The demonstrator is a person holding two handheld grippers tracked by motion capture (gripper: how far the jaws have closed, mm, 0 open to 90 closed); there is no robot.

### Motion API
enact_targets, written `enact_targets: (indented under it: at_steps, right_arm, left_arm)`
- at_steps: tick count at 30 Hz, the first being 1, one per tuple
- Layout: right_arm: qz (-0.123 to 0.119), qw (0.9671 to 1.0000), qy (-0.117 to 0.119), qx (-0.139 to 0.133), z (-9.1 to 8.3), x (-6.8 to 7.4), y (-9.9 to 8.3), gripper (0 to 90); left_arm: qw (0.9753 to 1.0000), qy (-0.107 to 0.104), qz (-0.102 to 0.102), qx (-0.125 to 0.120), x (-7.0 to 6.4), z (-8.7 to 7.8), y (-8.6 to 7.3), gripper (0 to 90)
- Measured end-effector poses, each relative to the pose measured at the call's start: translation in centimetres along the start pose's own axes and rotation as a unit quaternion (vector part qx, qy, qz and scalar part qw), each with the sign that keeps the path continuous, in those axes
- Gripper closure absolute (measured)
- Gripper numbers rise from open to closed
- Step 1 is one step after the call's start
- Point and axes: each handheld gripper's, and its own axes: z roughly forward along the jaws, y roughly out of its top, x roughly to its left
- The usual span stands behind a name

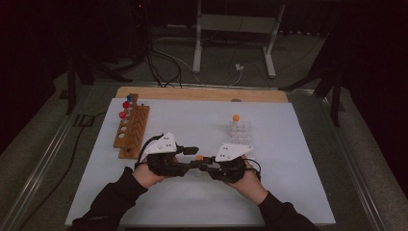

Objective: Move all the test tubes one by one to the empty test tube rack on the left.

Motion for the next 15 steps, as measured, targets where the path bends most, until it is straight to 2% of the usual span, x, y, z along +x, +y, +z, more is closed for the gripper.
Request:
enact_targets:
  at_steps: [2, 7, 12, 15]
  right_arm:
    - [0.001, 1.0, 0.0, -0.001, 0.0, 0.0, 0.04, 74.5]
    - [0.002, 1.0, -0.004, -0.002, -0.11, -0.06, 0.07, 74.5]
    - [0.004, 1.0, -0.005, -0.003, -0.17, -0.11, 0.1, 73.8]
    - [0.011, 0.9999, -0.006, -0.011, -0.18, -0.33, 0.06, 59.1]
  left_arm:
    - [0.9999, 0.005, 0.008, 0.009, 0.0, 0.28, -0.05, 60.1]
    - [0.9998, 0.009, 0.013, 0.012, 0.04, 0.57, -0.05, 70.2]
    - [0.9996, 0.013, 0.021, 0.011, 0.0, 0.49, 0.15, 71.2]
    - [0.9995, 0.023, 0.02, 0.005, 0.18, -0.14, 0.49, 71.5]
